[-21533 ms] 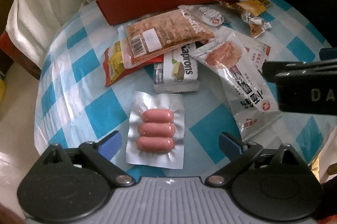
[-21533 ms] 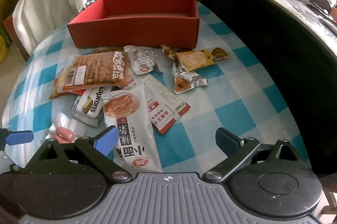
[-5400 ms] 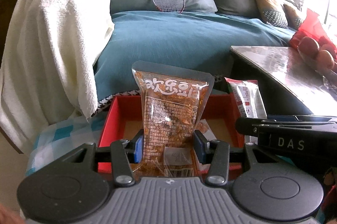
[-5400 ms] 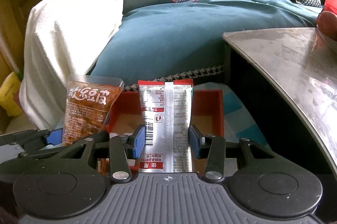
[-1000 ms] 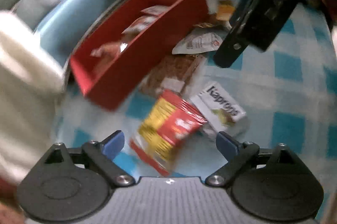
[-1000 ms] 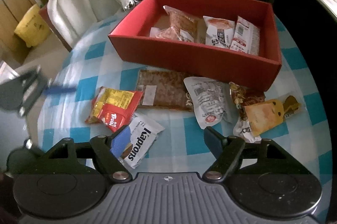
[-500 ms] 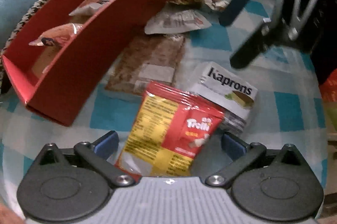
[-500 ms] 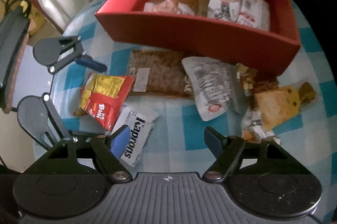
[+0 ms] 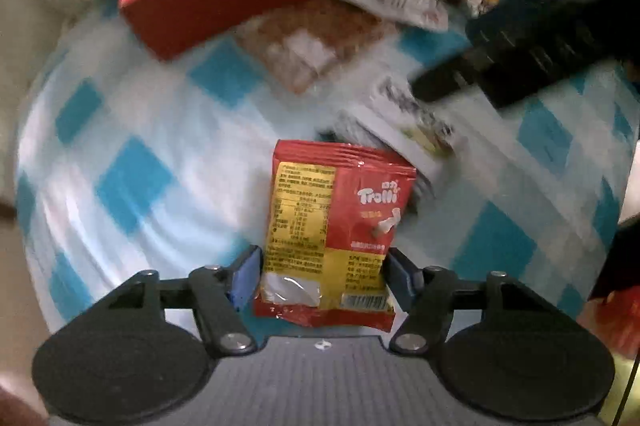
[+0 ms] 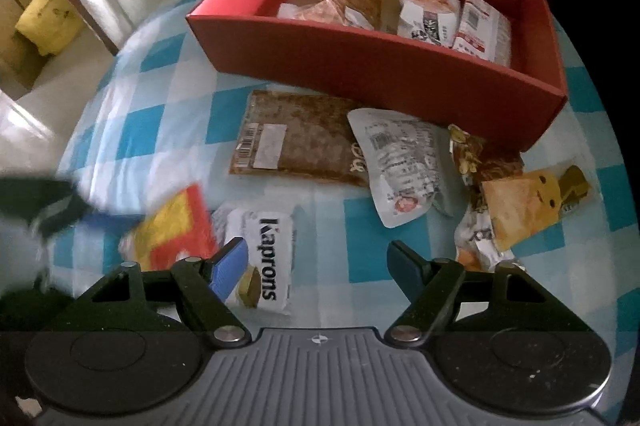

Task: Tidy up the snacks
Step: 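Grasp the red-yellow Trolli pack with the left tool and lift it, then grasp the white Kaprons wafer packet with the right tool while the left tool holds the Trolli pack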

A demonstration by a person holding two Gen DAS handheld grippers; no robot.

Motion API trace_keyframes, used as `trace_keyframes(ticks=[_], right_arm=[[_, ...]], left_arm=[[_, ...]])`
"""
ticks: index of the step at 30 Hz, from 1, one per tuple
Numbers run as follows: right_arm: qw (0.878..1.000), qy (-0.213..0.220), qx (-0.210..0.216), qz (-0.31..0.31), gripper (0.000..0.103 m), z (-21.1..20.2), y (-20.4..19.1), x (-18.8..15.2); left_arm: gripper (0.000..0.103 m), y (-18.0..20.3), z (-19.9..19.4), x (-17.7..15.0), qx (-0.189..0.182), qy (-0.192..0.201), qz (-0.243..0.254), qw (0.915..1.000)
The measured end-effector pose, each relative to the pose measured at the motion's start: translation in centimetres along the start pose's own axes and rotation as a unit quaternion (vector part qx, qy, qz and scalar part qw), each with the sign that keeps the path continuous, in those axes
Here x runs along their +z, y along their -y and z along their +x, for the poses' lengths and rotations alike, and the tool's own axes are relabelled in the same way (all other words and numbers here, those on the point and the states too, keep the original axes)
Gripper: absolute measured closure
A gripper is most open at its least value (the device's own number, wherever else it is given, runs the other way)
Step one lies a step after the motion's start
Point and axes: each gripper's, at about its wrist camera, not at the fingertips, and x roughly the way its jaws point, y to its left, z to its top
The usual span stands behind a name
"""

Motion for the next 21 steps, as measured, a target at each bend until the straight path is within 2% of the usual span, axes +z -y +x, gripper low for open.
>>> trace_keyframes(ticks=[3, 5, 6, 9, 11, 16, 20, 21], right_arm=[[1.000, -0.010, 0.006, 0.005, 0.021, 0.9, -0.3, -0.2], [1.000, -0.020, -0.001, -0.004, 0.021, 1.6, -1.0, -0.5], [1.000, -0.023, -0.001, -0.011, 0.021, 2.0, -1.4, -0.6], [1.000, -0.019, 0.002, -0.024, 0.021, 2.6, -2.6, -0.7], [0.999, -0.010, 0.001, -0.032, 0.020, 2.8, -3.3, -0.5], [0.998, -0.013, -0.006, -0.056, 0.016, 4.1, -5.1, -0.3], [0.997, -0.005, -0.031, -0.077, 0.023, 4.3, -5.6, -0.2], [0.996, -0.004, -0.031, -0.079, 0.030, 4.2, -5.5, -0.3]], left_arm=[[0.041, 0.8, -0.4, -0.9, 0.038, 0.015, -0.032, 0.9986], [0.038, 0.5, -0.7, -0.9, 0.043, 0.012, -0.073, 0.9964], [0.037, 0.4, -0.9, -1.0, 0.043, 0.023, -0.088, 0.9950], [0.035, 0.7, -1.4, -1.9, 0.093, 0.044, -0.113, 0.9883], [0.035, 1.3, -1.6, -2.2, 0.123, 0.058, -0.110, 0.9846], [0.036, 2.2, -0.7, -1.7, 0.138, 0.065, -0.090, 0.9842], [0.037, 2.5, -0.4, -1.6, 0.145, 0.069, -0.064, 0.9850], [0.039, 2.7, -0.4, -1.6, 0.148, 0.071, -0.056, 0.9848]])
